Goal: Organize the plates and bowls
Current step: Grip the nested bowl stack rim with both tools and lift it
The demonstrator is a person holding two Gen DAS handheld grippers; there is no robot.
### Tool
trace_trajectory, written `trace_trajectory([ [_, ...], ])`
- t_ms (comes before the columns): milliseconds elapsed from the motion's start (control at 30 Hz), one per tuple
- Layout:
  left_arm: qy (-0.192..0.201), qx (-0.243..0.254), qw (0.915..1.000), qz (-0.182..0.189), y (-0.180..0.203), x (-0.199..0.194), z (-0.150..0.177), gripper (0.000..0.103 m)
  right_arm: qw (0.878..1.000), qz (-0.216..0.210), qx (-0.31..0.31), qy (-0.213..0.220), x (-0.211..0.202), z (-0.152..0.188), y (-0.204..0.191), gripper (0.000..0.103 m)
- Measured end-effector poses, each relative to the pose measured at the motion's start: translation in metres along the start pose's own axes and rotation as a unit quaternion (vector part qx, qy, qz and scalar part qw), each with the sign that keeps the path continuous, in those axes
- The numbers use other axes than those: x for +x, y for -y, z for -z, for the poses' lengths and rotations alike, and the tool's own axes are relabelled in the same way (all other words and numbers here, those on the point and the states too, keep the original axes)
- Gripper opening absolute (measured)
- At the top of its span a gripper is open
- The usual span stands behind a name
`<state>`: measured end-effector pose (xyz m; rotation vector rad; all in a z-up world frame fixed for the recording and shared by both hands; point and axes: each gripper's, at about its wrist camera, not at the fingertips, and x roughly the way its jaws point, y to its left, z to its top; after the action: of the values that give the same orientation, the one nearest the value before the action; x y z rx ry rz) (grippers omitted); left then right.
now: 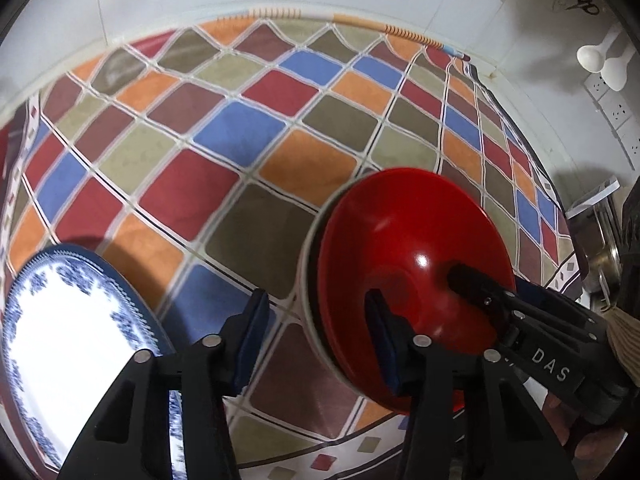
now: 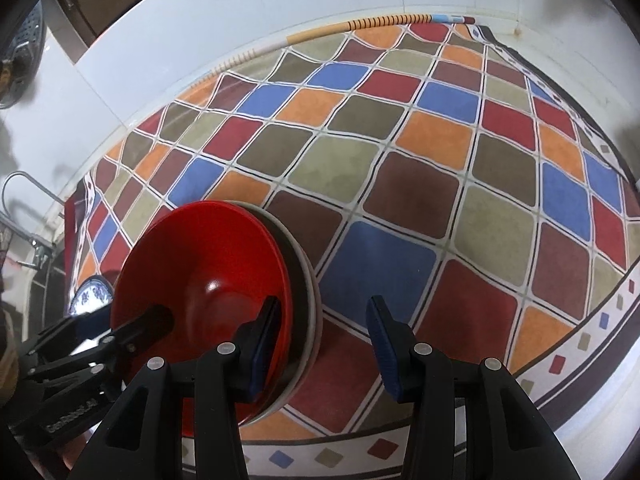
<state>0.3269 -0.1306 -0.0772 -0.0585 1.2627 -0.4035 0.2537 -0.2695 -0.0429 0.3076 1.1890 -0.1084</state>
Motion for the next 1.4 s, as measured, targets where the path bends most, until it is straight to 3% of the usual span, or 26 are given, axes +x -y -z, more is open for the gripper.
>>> trace_trajectory([
  [200,-0.025,-0.023,0.9993,0.015,0.004,0.013,0.003,0.036,0.999,-0.025,0.004,-0.021,0.009,0.0,0.001,0.044],
  [300,-0.024,-0.032,0.9991,0.01,0.005,0.015,0.004,0.035,0.998,-0.044,0.007,-0.04,0.015,0.001,0.001,0.037],
  [467,-0.021,-0.049,0.9986,-0.006,0.006,0.014,0.003,0.035,0.997,-0.058,0.0,-0.052,0.02,0.001,-0.004,0.031],
  [767,-0.015,-0.063,0.9969,-0.044,0.013,0.011,0.003,0.034,0.997,-0.052,-0.005,-0.062,0.018,-0.001,-0.006,0.03],
  [1067,0.013,-0.081,0.9943,-0.067,0.012,-0.017,0.008,0.034,0.996,-0.069,-0.02,-0.055,0.011,-0.004,-0.007,0.03],
  [1400,0.06,-0.096,0.9918,-0.059,-0.011,-0.063,0.025,0.034,0.995,-0.087,-0.051,-0.026,-0.017,0.0,-0.036,0.03],
])
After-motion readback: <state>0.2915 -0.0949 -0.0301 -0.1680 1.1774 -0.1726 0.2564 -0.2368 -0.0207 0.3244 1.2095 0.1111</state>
